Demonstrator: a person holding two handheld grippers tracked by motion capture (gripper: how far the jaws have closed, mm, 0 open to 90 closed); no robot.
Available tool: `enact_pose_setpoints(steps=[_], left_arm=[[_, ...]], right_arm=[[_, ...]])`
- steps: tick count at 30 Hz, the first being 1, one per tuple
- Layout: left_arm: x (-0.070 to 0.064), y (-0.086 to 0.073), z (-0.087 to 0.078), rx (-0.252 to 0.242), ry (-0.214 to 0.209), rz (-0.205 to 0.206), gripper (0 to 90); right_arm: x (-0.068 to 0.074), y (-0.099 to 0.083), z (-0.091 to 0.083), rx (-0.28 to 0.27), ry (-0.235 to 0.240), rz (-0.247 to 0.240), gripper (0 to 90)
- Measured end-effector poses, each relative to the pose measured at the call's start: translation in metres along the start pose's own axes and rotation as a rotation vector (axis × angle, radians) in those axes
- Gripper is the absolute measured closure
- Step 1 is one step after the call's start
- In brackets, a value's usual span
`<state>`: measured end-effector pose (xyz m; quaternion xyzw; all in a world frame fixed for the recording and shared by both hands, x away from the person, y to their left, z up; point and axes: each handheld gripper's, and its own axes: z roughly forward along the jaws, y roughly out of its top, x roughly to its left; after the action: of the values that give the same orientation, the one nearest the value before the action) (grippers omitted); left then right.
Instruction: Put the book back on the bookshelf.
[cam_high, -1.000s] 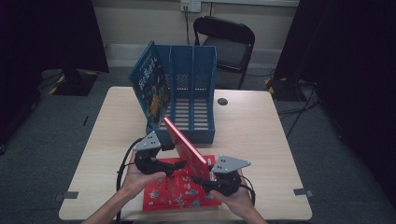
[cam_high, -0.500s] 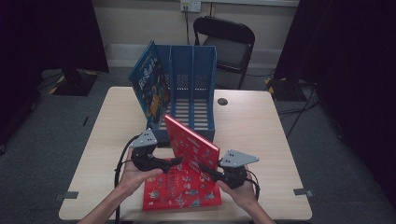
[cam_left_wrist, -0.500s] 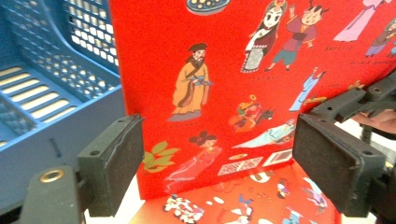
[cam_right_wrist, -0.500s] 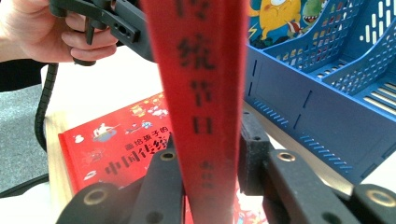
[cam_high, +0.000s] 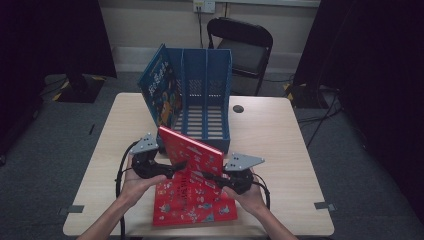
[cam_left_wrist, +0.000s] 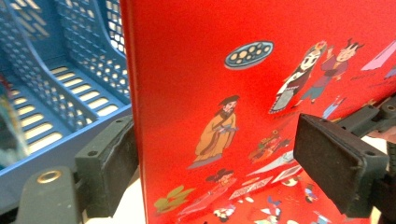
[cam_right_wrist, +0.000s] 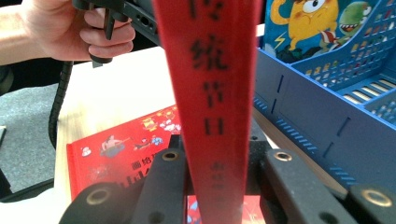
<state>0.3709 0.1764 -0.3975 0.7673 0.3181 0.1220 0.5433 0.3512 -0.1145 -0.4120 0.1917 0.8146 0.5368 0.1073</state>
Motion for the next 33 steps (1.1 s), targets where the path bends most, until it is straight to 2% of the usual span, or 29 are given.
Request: enact_pose_setpoints(steps=[7, 11, 15, 18, 22, 27, 30, 32, 33], left_arm=[[0.0, -0.001, 0.0, 0.004, 0.014, 0.02, 18.7], [-0.002, -0.001, 0.0, 0.009, 0.009, 0.027, 19.0], [-0.005, 0.0, 0.002, 0.01, -0.004, 0.035, 21.6], [-0.008, 0.0, 0.002, 0.02, 0.004, 0.047, 21.1], [-0.008, 0.001, 0.003, 0.02, 0.002, 0.038, 21.3], [-0.007, 0.001, 0.005, 0.013, 0.004, 0.031, 21.3], [-0.007, 0.001, 0.005, 0.015, 0.008, 0.039, 21.3], [-0.009, 0.002, 0.007, 0.027, 0.023, 0.057, 21.6], [-0.01, 0.002, 0.008, 0.024, 0.029, 0.053, 21.7]], right_arm=[[-0.002, 0.001, 0.002, -0.003, 0.017, 0.017, 74.6], [0.001, 0.009, 0.0, -0.026, 0.02, 0.014, 73.6], [0.003, 0.02, -0.003, -0.062, 0.008, 0.012, 73.8], [0.004, 0.028, -0.005, -0.102, 0.013, 0.013, 72.9], [0.004, 0.035, -0.005, -0.137, 0.012, 0.006, 72.2], [0.003, 0.037, -0.003, -0.163, 0.013, 0.026, 75.1], [0.002, 0.037, -0.002, -0.166, 0.015, 0.031, 75.6], [0.001, 0.036, -0.003, -0.165, 0.016, 0.044, 76.4], [0.0, 0.036, -0.003, -0.167, 0.011, 0.05, 77.3]])
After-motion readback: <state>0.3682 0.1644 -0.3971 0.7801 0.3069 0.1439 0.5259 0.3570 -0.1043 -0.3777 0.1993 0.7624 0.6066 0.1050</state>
